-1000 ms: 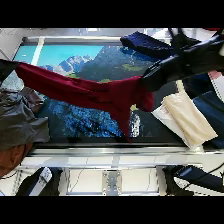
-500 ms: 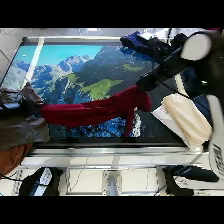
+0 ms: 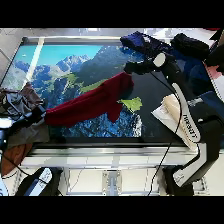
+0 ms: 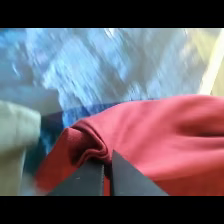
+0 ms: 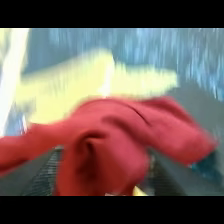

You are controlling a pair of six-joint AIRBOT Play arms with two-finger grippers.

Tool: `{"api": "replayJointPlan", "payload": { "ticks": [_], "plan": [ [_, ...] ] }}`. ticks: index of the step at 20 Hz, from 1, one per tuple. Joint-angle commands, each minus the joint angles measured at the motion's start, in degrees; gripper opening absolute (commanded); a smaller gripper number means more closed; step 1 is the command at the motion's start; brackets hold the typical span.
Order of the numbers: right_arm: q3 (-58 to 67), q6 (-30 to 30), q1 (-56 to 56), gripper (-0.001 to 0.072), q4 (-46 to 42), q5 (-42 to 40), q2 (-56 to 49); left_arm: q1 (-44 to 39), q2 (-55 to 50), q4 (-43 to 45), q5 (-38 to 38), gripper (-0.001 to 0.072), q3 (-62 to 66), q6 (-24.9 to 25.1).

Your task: Fold the shirts.

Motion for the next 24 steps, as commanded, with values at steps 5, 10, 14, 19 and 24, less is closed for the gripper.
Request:
{"api": "replayJointPlan", "payload": {
  "ticks": [5, 10, 14, 19, 24],
  "plan": [
    [8.4, 0.5, -5.1, 0.0623, -1.4, 10.2, -2.6, 2.7, -1.6, -5.9, 15.0, 0.0479, 2.4, 0.2],
    [2.3, 0.1, -3.1, 0.0623, -0.5, 31.8, -2.8, 7.8, 3.4, -5.8, -2.8, 0.0476, 1.3, -0.8],
    [-2.9, -0.6, 5.2, 0.0623, -0.7, 18.2, -4.4, 16.1, 10.4, -5.8, -9.1, 0.0476, -7.6, -8.9],
    [-2.3, -0.6, 9.1, 0.0623, -0.7, 8.6, -5.1, 21.4, 11.8, -9.3, -14.2, 0.0476, -18.1, -13.3],
    [0.5, -2.3, 7.6, 0.0623, -2.6, 12.5, -5.0, 21.3, 5.0, -19.1, -12.7, 0.0475, -18.2, -7.9]
  ]
}}
